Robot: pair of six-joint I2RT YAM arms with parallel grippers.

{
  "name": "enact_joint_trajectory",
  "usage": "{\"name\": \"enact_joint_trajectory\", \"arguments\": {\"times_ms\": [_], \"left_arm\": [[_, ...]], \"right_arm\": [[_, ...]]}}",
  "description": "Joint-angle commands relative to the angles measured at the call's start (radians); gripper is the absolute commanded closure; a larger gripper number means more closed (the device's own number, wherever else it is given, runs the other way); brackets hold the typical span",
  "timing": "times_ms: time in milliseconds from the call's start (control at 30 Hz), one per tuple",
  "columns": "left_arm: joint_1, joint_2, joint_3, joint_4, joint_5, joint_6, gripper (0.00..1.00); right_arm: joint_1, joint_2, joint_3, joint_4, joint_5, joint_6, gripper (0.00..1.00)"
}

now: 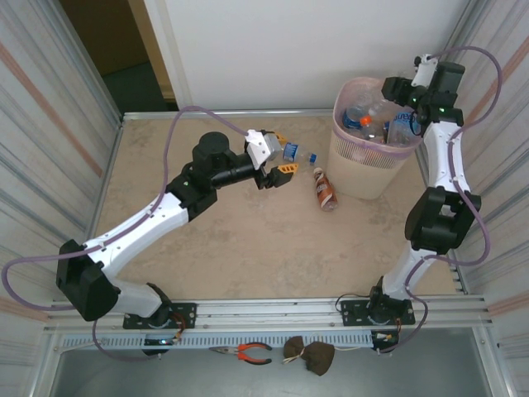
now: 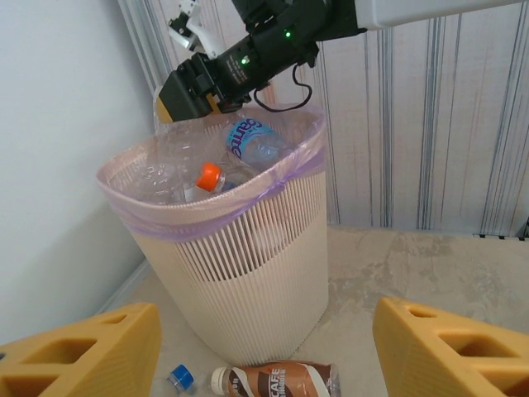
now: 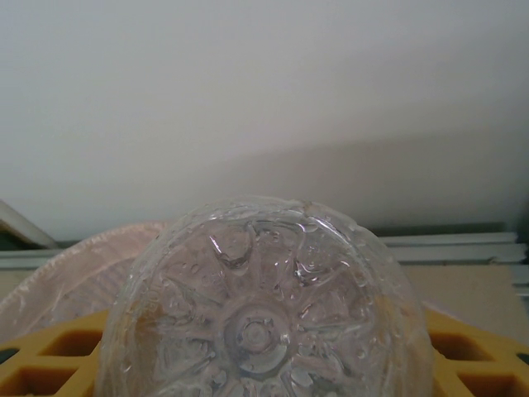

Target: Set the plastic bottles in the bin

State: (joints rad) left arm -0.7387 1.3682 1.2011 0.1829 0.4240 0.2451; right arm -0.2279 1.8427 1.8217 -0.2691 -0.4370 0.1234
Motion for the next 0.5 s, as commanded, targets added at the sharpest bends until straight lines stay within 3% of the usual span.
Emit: {"name": "enact_joint_trajectory", "arguments": {"times_ms": [0,267,467], "left_arm": [[0.009,-0.036,-0.009,0.007,-0.009,-0.010,0.31],[0.012,-0.035,-0.015,0.013,-0.008,-0.015,0.31],[0.012,-0.035,-0.015,0.023,-0.004,-0.024,0.31]], "right_arm": [[0.004,0.031,0.028,0.017,-0.078,0.040,0.51],[-0.012,-0.008,0.028,-0.032,0.012,0.038,0.24],[-0.031,-0.071,0.103,-0.072,0.068,0.008,0.17]]}}
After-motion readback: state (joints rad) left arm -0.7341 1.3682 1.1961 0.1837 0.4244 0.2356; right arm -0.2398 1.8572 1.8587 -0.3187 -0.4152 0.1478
